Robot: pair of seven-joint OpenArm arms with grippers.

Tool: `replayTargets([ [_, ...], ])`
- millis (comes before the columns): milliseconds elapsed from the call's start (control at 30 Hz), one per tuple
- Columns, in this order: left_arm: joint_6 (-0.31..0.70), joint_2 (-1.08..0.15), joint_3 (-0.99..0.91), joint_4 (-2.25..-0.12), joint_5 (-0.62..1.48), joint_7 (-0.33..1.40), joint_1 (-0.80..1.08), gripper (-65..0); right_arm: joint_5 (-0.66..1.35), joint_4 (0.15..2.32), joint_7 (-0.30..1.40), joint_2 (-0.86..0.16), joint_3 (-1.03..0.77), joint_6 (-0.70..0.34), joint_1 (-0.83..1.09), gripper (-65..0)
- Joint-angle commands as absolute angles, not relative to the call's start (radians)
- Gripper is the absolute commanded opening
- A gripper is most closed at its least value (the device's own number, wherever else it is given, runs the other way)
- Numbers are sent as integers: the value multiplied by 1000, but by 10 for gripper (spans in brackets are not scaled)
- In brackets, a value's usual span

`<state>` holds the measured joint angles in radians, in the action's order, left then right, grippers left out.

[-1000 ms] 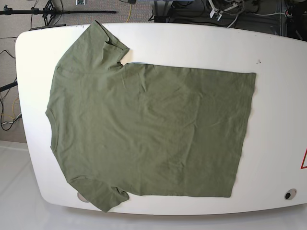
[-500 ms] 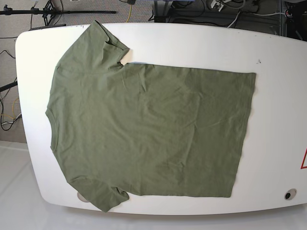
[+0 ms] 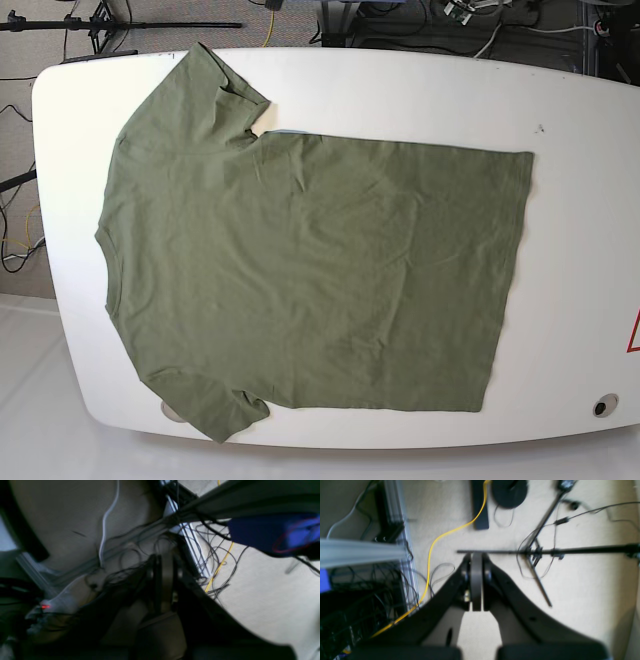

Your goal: Fold the T-shirt properly

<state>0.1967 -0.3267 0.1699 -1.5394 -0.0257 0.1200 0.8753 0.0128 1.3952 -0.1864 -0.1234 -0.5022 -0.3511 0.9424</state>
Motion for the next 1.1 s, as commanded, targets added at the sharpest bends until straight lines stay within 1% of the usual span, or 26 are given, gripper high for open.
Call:
replayTargets([
  [0, 210, -339, 170, -1613, -8, 97, 920, -628, 42, 1473, -234, -128, -509, -362, 983, -650],
  [233, 208, -340, 124, -1747, 31, 112, 976, -632, 94, 1600, -200, -128, -528, -365, 1023, -650],
  [500, 219, -321, -6, -1909, 62, 138, 1029, -638, 183, 1756, -139, -140, -577, -375, 1068, -650],
  [567, 221, -321, -25, -1941, 66, 142, 1038, -639, 209, 1794, -128, -140, -599, -378, 1075, -649],
  [633, 232, -327, -61, -1995, 69, 147, 1057, -637, 275, 1877, -124, -140, -657, -386, 1091, -650],
  [833, 256, -327, -98, -2055, 83, 144, 1070, -635, 334, 1970, -100, -144, -725, -401, 1094, -649],
  [900, 270, -325, -116, -2076, 85, 149, 1072, -634, 348, 1992, -85, -147, -738, -413, 1090, -648],
  [967, 307, -320, -155, -2120, 86, 196, 1071, -623, 373, 2035, -38, -144, -759, -457, 1078, -649],
  [1067, 336, -316, -185, -2140, 97, 225, 1063, -620, 397, 2057, 16, -148, -764, -489, 1054, -649],
])
